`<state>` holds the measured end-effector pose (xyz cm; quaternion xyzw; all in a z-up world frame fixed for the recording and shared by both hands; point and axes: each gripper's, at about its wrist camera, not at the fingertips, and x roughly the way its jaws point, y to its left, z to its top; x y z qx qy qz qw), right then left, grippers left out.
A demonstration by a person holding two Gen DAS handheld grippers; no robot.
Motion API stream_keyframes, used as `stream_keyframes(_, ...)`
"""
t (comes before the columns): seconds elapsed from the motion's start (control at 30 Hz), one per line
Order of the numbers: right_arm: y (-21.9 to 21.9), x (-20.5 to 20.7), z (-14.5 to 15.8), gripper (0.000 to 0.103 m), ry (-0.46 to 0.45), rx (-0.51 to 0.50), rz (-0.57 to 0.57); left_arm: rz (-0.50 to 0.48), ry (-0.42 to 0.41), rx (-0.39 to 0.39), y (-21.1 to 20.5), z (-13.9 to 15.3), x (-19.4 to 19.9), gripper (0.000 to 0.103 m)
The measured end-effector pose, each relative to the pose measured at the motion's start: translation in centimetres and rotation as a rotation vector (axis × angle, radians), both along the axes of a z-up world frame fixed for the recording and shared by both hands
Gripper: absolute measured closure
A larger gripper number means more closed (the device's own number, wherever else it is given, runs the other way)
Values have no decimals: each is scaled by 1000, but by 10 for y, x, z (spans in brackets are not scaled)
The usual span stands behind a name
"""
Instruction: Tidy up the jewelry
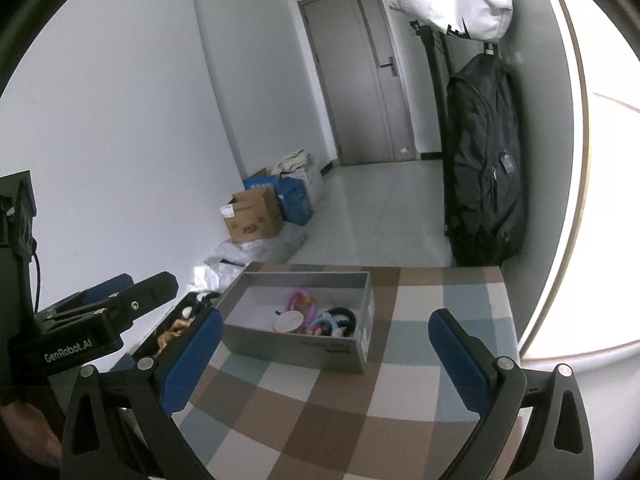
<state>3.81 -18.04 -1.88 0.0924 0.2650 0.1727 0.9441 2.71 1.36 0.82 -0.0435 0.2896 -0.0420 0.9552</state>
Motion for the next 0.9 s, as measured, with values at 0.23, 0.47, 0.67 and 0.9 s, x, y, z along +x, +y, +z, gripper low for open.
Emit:
stream_keyframes(0.23, 0, 0, 0, 0, 2, 3, 0, 2, 12, -7, 0, 0, 2, 10)
stream_keyframes(0.47, -1, 0, 0, 0, 6, 3, 4, 6, 11, -7, -1, 0, 3, 10)
stream_keyframes(0.67, 0, -1, -3, 0, 9, -3, 6, 16, 37, -28, 3, -4, 6, 10)
stream_keyframes(0.9, 1, -1, -3, 0, 12, -4, 8, 16, 37, -34, 5, -4, 6, 10)
